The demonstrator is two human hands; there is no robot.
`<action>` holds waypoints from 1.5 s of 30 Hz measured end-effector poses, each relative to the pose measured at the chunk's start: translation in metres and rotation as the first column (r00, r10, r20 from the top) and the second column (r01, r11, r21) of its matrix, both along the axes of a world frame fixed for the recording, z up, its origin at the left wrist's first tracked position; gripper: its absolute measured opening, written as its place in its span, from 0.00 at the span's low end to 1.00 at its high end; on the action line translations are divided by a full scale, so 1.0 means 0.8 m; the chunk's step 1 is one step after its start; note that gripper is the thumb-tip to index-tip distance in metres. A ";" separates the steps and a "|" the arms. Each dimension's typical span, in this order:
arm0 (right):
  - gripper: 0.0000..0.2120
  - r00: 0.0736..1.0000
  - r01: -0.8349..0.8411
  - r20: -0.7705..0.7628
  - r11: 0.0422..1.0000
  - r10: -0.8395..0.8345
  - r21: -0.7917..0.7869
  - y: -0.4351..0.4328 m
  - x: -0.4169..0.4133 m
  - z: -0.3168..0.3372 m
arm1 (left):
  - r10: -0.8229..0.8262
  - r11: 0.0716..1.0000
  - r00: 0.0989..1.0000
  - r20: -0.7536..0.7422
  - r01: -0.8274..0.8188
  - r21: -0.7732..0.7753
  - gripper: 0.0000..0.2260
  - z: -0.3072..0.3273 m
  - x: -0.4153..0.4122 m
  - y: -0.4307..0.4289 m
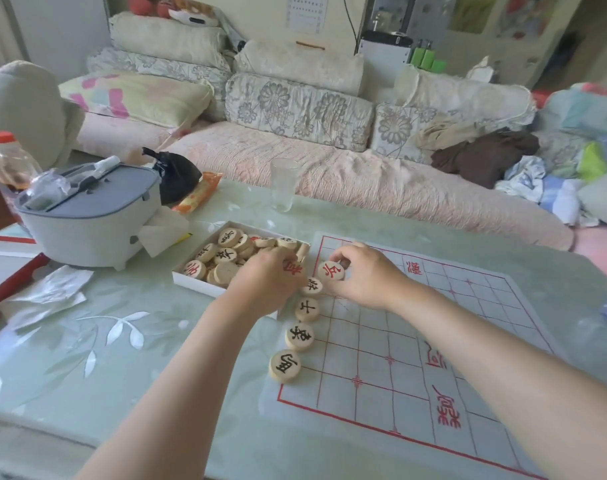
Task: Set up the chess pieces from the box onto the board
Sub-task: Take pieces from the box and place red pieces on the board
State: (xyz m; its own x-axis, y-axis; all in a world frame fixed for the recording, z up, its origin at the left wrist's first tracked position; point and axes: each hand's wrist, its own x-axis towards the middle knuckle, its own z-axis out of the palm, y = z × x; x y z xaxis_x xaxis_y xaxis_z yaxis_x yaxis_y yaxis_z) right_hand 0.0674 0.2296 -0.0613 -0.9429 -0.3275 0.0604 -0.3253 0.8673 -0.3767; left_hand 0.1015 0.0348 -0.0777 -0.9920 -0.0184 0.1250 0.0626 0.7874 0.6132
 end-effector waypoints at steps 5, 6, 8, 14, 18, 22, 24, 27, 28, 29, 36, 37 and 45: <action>0.18 0.984 0.162 0.071 0.986 -0.165 0.050 0.135 0.052 0.003 | -0.200 0.979 0.979 -0.047 0.199 -0.038 0.20 0.007 0.011 0.097; 0.17 0.976 0.193 0.089 0.980 -0.197 0.043 0.158 0.063 0.004 | -0.238 0.971 0.970 -0.048 0.236 -0.048 0.20 0.006 0.015 0.117; 0.15 0.962 0.250 0.110 0.968 -0.252 0.031 0.199 0.082 0.004 | -0.313 0.949 0.949 -0.027 0.311 -0.055 0.20 0.002 0.024 0.156; 0.16 0.922 0.355 0.127 0.930 -0.365 0.093 0.277 0.103 -0.009 | -0.443 0.893 0.895 0.050 0.446 -0.058 0.19 -0.020 0.045 0.239; 0.16 0.935 0.269 0.210 0.957 -0.286 0.109 0.294 0.112 -0.018 | -0.473 0.872 0.876 0.092 0.481 -0.093 0.18 -0.034 0.054 0.274; 0.18 0.940 0.165 0.286 0.981 -0.188 0.105 0.301 0.124 -0.022 | -0.482 0.858 0.861 0.160 0.502 -0.114 0.20 -0.045 0.054 0.285; 0.18 0.945 0.121 0.288 0.985 -0.152 0.124 0.301 0.126 -0.024 | -0.472 0.865 0.861 0.188 0.494 -0.088 0.21 -0.046 0.052 0.286; 0.21 0.947 0.083 0.300 0.988 -0.120 0.132 0.303 0.129 -0.028 | -0.441 0.883 0.872 0.214 0.465 -0.073 0.21 -0.048 0.050 0.288; 0.23 0.945 0.077 0.307 0.988 -0.115 0.133 0.303 0.129 -0.028 | -0.431 0.889 0.876 0.219 0.453 -0.062 0.21 -0.048 0.050 0.289; 0.26 0.943 0.082 0.311 0.989 -0.116 0.120 0.304 0.130 -0.027 | -0.421 0.896 0.879 0.223 0.441 -0.048 0.21 -0.049 0.049 0.290; 0.17 0.922 0.334 0.293 0.903 -0.252 -0.272 0.304 0.135 -0.010 | -0.401 0.910 0.914 0.059 0.389 0.145 0.21 -0.027 0.059 0.317; 0.14 0.914 0.351 0.323 0.875 -0.244 -0.334 0.303 0.136 -0.010 | -0.397 0.908 0.917 0.032 0.388 0.156 0.21 -0.022 0.061 0.322; 0.12 0.910 0.381 0.364 0.743 -0.197 -0.551 0.342 0.145 -0.001 | -0.414 0.869 0.910 0.028 0.386 0.308 0.24 0.002 0.059 0.362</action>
State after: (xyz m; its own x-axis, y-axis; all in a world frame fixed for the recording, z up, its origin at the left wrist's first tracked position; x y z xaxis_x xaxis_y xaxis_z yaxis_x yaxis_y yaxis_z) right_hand 0.1834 0.5035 -0.0618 -0.9929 -0.0189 -0.1172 0.0949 0.4672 -0.8791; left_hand 0.1488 0.3240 -0.0761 -0.9286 0.3612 0.0850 0.2676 0.4933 0.8277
